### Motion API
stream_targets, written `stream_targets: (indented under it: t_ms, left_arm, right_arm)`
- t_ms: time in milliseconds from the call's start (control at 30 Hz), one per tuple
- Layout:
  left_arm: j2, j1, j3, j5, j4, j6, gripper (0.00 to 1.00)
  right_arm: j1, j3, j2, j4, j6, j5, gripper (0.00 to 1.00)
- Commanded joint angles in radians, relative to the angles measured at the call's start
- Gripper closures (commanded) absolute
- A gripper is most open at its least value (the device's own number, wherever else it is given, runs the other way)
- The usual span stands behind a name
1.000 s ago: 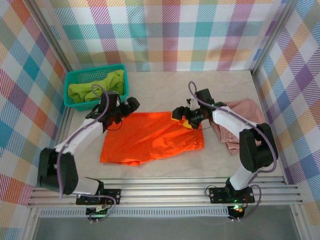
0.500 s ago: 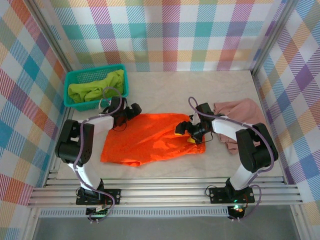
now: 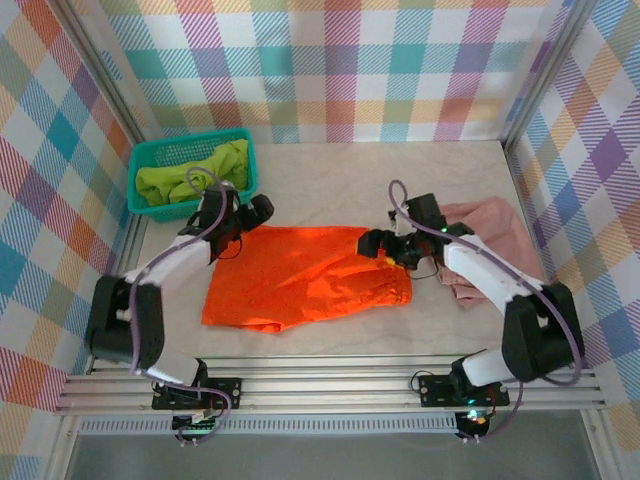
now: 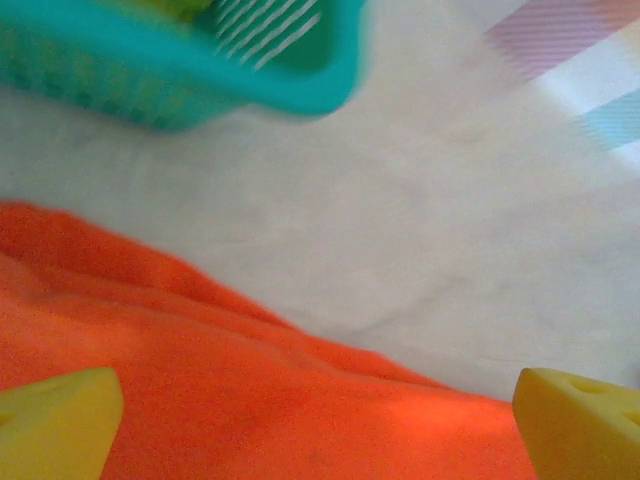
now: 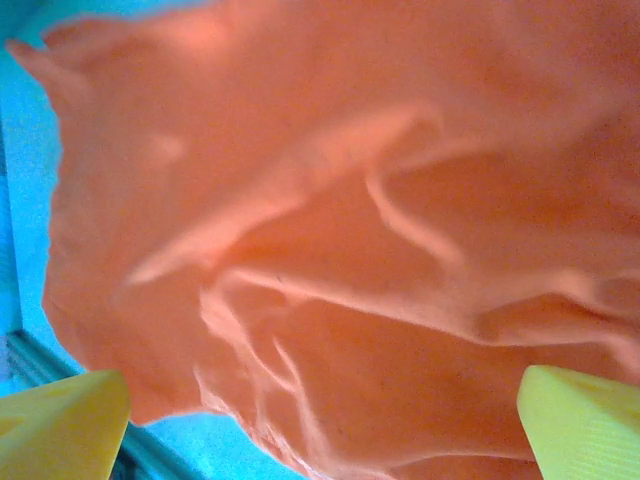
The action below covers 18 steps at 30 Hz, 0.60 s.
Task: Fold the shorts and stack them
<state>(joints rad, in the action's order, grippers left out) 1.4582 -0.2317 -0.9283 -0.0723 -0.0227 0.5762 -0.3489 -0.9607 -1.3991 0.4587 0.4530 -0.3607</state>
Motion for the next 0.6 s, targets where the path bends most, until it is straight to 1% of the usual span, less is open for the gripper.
stream_targets:
  t_ms: [0, 67, 167, 300, 367, 567]
  left_arm:
    - [-0.112, -0.065, -0.033, -0.058, -0.152, -0.008, 0.0]
    - [-0.153, -0.108, 0.006, -0.059, -0.175, 0.017, 0.0]
    - [-0.194, -0.149, 0.111, -0.056, -0.161, 0.077, 0.0]
    - [-0.217, -0.184, 0.289, -0.044, -0.07, 0.149, 0.0]
    - [-0.219, -0.198, 0.35, -0.025, -0.043, 0.171, 0.0]
    - [-0.215, -0.217, 0.47, 0.03, -0.01, 0.183, 0.0]
  right_arm:
    - [0.069, -0.027, 0.034, 0.126, -0.077, 0.112, 0.01]
    - [0.121, -0.024, 0.015, 0.158, -0.074, 0.116, 0.01]
    - [0.17, -0.014, -0.041, 0.178, -0.092, 0.074, 0.0]
    - [0.176, 0.005, -0.118, 0.168, -0.078, 0.079, 0.01]
    - [0.176, 0.021, -0.143, 0.147, -0.067, 0.071, 0.01]
    - [0.175, 0.065, -0.194, 0.094, -0.029, 0.001, 0.07]
